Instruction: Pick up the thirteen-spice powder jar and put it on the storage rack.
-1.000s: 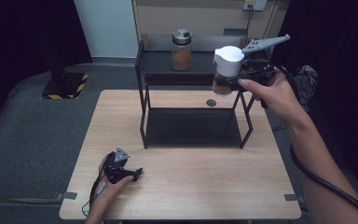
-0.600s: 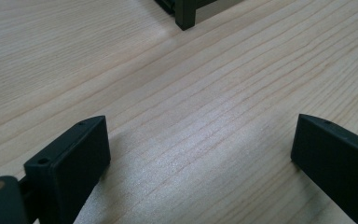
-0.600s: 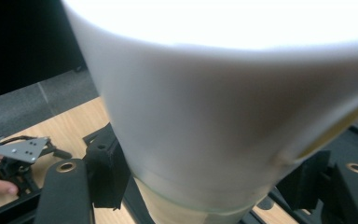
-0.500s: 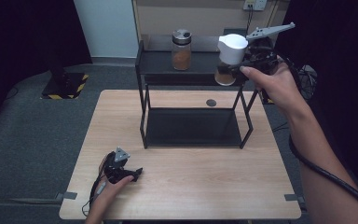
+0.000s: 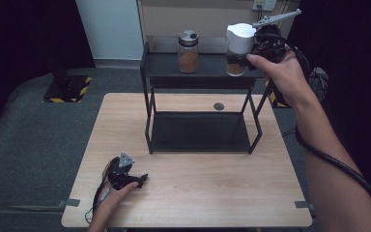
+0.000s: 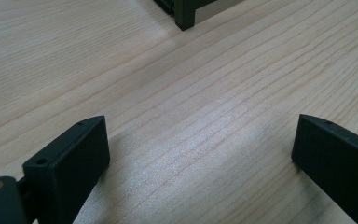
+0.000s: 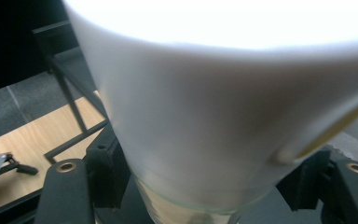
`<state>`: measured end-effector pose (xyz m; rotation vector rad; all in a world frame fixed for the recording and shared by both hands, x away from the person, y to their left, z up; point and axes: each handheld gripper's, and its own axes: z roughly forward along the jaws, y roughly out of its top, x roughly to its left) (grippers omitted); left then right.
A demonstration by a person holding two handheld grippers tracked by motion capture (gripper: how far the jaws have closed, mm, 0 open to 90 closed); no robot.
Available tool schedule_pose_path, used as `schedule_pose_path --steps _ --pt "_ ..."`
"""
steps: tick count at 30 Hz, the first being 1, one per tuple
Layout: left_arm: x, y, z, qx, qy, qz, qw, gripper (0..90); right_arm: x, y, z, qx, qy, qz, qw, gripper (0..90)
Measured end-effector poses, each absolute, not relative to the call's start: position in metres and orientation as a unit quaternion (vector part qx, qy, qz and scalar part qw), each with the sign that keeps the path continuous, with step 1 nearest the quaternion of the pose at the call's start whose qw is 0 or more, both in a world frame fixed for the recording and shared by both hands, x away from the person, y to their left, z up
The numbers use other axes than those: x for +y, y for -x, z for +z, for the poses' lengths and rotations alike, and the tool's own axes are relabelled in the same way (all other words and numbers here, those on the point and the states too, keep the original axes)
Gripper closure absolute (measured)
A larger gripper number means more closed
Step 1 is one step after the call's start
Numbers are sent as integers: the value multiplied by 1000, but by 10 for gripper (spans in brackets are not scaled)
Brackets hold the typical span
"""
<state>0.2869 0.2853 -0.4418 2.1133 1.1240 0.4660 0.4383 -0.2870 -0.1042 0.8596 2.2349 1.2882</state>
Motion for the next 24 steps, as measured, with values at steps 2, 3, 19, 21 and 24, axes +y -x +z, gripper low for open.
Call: schedule_pose_path --steps 2,3,19,21,24 --pt "285 -287 -442 434 -812 179 346 26 -286 -441 -104 803 -310 463 212 314" --pt "285 -287 -442 434 -812 179 346 26 -285 -445 -104 802 -314 463 212 313" --pt "286 -288 -442 432 -813 178 346 24 -273 -469 -112 803 -324 454 211 313" --pt "286 -288 -442 432 -813 178 346 24 -272 -471 -113 803 -325 452 211 313" --pt "286 -288 -442 432 -813 178 346 24 -271 -473 -115 803 -327 453 208 313"
